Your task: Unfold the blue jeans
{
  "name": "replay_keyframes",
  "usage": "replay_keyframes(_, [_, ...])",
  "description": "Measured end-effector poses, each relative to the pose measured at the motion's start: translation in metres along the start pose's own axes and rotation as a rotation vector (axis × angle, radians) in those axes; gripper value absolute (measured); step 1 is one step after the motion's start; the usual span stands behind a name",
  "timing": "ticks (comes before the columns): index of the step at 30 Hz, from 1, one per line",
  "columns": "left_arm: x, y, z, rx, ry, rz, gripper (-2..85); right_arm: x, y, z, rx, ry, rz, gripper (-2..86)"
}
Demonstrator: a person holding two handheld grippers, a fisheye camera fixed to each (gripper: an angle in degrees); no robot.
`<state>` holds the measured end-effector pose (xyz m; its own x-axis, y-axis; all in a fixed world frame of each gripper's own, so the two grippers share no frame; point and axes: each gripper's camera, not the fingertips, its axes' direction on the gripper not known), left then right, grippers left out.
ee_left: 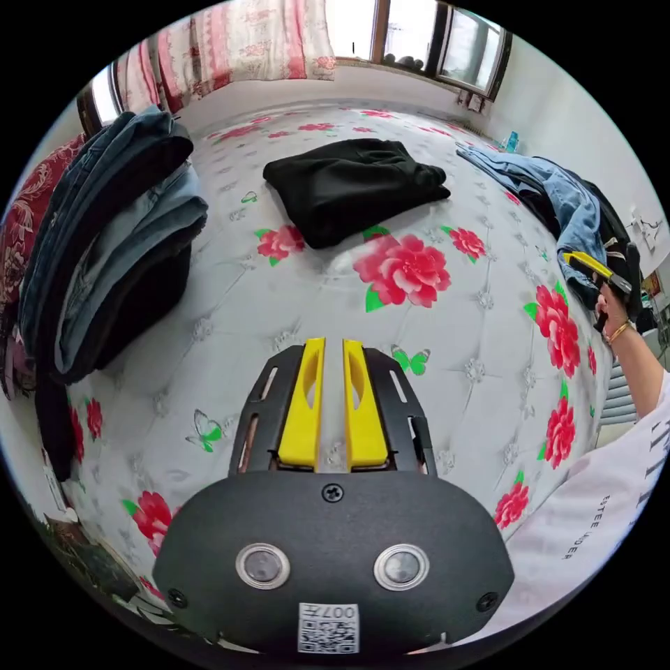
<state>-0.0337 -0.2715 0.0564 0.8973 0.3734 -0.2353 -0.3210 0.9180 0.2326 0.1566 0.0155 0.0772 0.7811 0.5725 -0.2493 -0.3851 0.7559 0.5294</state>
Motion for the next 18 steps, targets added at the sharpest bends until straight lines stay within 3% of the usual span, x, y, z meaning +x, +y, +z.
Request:
replay_keyframes(5, [0.054, 0.054, 0.001, -0.149, 0.119, 0.035, 4.5, 0.098, 0.006, -0.007, -0.024, 0.078, 0.232, 11.5])
replay_keyframes(7, [0.075, 0.060, 0.006, -0.184, 0.072, 0.079, 5.0, 0.123, -0.002, 0.010, -0.077, 0.011, 0.308, 11.0])
replay_keyframes(9, [0.099, 0.061, 0.003, -0.152, -0.062, 0.162, 4.9, 0.136, -0.006, 0.051, -0.254, -0.192, 0.342, 9.2])
replay_keyframes(14, [0.111, 0.050, 0.000, -0.175, -0.123, 0.188, 4.2, 0.100, 0.002, 0.047, -0.241, -0.335, 0.276, 6.3])
replay_keyframes(18, [0.096, 0.051, -0.010, -0.136, -0.065, 0.126, 3.7, 0.028, 0.028, 0.003, -0.248, -0.569, 0.070, 5.2])
